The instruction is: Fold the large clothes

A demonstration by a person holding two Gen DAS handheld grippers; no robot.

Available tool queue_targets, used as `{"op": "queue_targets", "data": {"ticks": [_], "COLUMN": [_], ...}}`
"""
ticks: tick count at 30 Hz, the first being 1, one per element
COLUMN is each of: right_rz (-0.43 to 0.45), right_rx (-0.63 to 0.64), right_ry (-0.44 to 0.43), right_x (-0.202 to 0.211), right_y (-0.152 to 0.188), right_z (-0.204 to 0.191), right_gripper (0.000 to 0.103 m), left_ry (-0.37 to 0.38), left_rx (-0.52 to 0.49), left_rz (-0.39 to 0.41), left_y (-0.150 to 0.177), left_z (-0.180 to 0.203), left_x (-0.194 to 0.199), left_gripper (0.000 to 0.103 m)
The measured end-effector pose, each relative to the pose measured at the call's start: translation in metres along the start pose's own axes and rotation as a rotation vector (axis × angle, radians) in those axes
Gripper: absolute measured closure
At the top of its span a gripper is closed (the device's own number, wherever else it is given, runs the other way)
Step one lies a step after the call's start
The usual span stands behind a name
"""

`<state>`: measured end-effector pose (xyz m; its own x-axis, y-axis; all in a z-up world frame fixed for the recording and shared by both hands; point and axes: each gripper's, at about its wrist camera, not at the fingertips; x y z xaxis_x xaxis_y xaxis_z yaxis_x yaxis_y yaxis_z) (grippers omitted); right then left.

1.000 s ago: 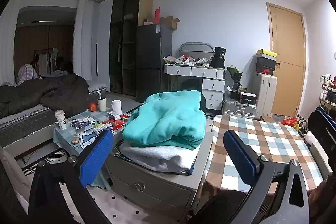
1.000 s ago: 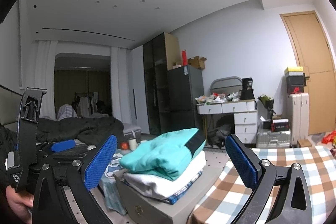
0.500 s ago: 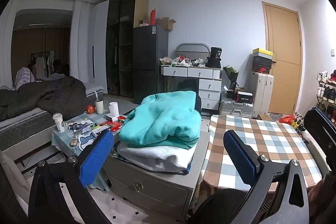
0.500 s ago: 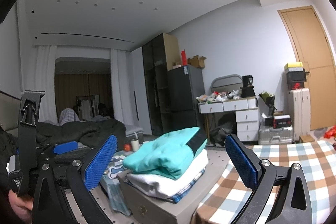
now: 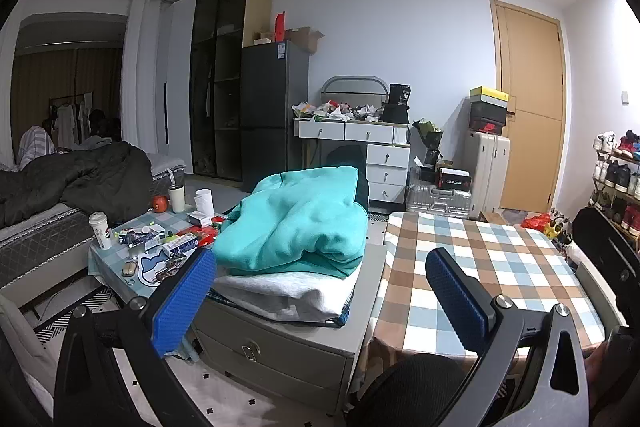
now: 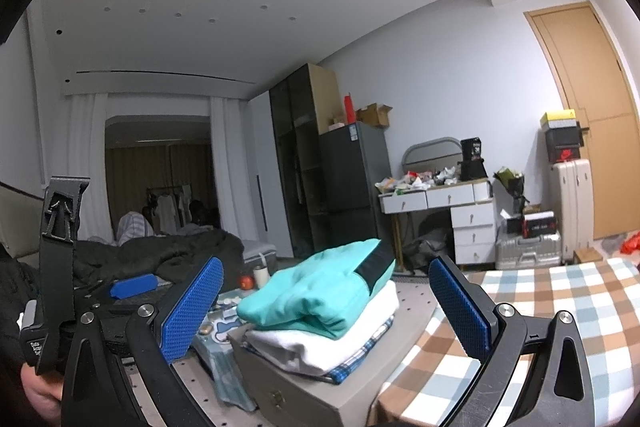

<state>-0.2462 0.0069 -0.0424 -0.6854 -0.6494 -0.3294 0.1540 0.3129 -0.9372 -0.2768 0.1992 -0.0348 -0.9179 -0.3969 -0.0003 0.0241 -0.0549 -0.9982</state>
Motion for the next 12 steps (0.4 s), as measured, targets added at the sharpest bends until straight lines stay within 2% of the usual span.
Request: {"op": "queue_targets", "data": {"ticks": [7,12], "right_rz": [-0.006,-0.006], "right_rx": [-0.028,-0.036], "right_ry": [0.004,0.01], "right_x": [-0.0001,-0.0008], "right_y": [0.0014,0.003], "right_z": [0.0056,0.0078], "right_gripper": [0.0,0.0], "left_ry": [0.033,0.021], "left_rx": [0.025,0.022], "left_rz": [-0.015,-0.005], "left_y": [0.0012,0.0026], "left_z": [0.0012,0.0018], "left_x": [-0.0011,-0.0023], "left_gripper": [0.001,0.001]}}
Point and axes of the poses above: each gripper's, at about its wrist camera, not at the fingertips, and x roughly against the way its jaws point, z to its right, y to its underside, and after that the axes turned 14 degrees about z, right-handed
